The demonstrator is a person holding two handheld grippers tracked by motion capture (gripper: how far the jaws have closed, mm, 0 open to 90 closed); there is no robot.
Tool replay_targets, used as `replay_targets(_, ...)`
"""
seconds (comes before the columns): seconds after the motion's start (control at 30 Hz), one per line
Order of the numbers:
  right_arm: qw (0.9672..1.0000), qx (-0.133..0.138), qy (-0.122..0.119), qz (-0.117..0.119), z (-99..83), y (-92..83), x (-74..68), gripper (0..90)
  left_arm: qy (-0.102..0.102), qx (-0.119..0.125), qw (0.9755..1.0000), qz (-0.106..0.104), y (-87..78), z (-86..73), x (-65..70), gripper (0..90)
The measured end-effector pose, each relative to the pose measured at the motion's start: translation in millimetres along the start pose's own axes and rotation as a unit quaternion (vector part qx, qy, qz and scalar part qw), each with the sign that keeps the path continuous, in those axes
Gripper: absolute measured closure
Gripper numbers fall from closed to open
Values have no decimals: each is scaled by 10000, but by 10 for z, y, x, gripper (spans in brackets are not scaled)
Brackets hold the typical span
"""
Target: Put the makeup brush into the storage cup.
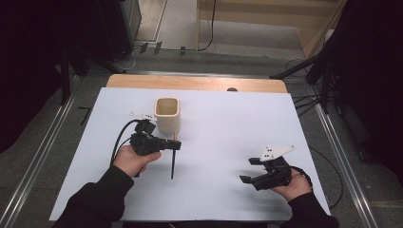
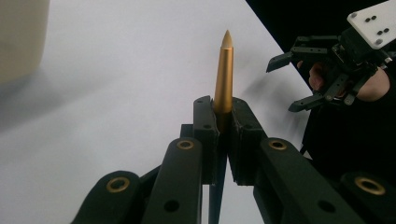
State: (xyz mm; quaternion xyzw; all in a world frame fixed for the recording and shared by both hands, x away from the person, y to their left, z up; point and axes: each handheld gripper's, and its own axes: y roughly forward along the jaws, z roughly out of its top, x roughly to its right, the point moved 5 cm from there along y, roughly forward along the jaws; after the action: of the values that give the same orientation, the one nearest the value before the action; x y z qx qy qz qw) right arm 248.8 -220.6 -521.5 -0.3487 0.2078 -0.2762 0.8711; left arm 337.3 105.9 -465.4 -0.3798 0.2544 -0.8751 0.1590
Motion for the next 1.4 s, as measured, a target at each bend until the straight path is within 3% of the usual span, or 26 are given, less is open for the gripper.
replay_targets(0.27,9999,89,54,-92,10,-22,8,253,-5,-106,9999,42,-13,76,22,837)
replay_targets(0.7,9999,41,102,-70,8,-13,-3,253,5,-75,9999,92,-95,261,26,838)
replay_targets(1.1,9999,15,113,-11,10,5,-12,253,-63,-2,9999,153,-148,337,-7,837)
replay_targets(1.4,9999,42,144,-8,17,-5,-8,253,-49,83,9996,272,-199,520,-28,837)
